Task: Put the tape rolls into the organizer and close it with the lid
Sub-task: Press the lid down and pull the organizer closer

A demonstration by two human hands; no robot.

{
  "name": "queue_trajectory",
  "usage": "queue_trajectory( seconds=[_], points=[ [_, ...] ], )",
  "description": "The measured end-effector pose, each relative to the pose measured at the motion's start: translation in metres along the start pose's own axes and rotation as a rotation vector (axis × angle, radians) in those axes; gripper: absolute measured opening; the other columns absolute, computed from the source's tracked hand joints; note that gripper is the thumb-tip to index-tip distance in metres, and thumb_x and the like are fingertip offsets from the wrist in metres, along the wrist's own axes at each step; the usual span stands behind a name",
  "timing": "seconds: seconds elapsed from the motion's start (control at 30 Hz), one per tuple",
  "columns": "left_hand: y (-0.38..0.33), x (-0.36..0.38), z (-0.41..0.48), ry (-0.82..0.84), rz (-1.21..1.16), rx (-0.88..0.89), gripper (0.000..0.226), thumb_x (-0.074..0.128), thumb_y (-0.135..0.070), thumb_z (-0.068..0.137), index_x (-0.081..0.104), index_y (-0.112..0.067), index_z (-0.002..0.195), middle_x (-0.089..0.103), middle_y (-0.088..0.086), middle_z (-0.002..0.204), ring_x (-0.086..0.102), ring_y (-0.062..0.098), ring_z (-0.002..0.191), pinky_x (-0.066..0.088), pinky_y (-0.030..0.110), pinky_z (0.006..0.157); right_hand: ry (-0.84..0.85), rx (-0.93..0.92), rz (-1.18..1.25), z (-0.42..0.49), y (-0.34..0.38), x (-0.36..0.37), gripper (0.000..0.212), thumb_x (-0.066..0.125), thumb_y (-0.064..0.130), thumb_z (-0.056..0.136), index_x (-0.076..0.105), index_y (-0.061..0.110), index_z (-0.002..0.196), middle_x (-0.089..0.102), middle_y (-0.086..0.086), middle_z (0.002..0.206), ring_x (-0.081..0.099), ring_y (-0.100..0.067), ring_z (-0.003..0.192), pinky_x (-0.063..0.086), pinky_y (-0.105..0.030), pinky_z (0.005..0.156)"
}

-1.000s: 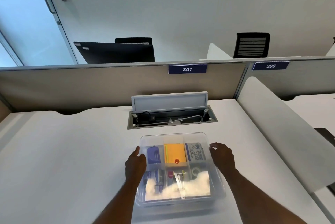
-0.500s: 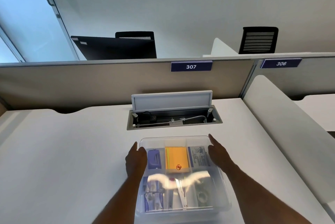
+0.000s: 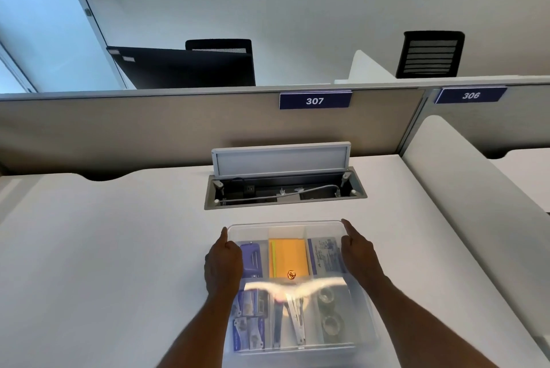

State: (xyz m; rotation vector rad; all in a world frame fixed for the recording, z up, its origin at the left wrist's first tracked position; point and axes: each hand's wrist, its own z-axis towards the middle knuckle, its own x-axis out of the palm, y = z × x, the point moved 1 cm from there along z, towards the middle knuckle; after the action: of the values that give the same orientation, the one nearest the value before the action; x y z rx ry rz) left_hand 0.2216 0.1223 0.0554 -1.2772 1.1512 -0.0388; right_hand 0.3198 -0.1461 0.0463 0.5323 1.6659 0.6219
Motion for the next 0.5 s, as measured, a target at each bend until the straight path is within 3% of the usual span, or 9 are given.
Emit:
queue_trajectory(
  seconds=[0.17, 0.37, 0.5],
  points=[
    [0.001, -0.003, 0.003, 0.023, -0.046, -0.014, 0.045, 0.034, -0.014, 0.094, 0.046, -0.018, 0.137, 0.064, 0.014, 0.124, 0.063, 0.03, 0.084, 0.053, 0.039, 0.077, -0.039, 0.023, -0.069, -0.003, 0.008, -0.004, 0.038, 0.027, 0.03, 0.099, 0.038, 0.03, 0.136, 0.069, -0.011, 0.103, 0.066, -0.026, 0.084, 0.056, -0.041, 0.083],
    [-0.001, -0.01, 0.005, 0.087, -0.063, 0.019, 0.043, 0.034, -0.008, 0.096, 0.045, -0.012, 0.138, 0.058, 0.017, 0.131, 0.06, 0.035, 0.106, 0.046, 0.039, 0.093, 0.003, 0.049, -0.234, 0.002, 0.011, -0.01, 0.043, 0.026, 0.039, 0.098, 0.034, 0.031, 0.139, 0.07, -0.006, 0.099, 0.067, -0.02, 0.078, 0.059, -0.04, 0.081],
    [-0.001, -0.011, 0.006, 0.134, 0.009, 0.05, 0.045, 0.035, -0.023, 0.099, 0.036, -0.008, 0.142, 0.054, 0.021, 0.134, 0.054, 0.036, 0.119, 0.04, 0.043, 0.103, 0.057, 0.034, -0.413, 0.001, 0.02, -0.014, 0.05, 0.026, 0.044, 0.097, 0.025, 0.026, 0.144, 0.064, -0.009, 0.114, 0.065, -0.026, 0.099, 0.054, -0.041, 0.088]
  ],
)
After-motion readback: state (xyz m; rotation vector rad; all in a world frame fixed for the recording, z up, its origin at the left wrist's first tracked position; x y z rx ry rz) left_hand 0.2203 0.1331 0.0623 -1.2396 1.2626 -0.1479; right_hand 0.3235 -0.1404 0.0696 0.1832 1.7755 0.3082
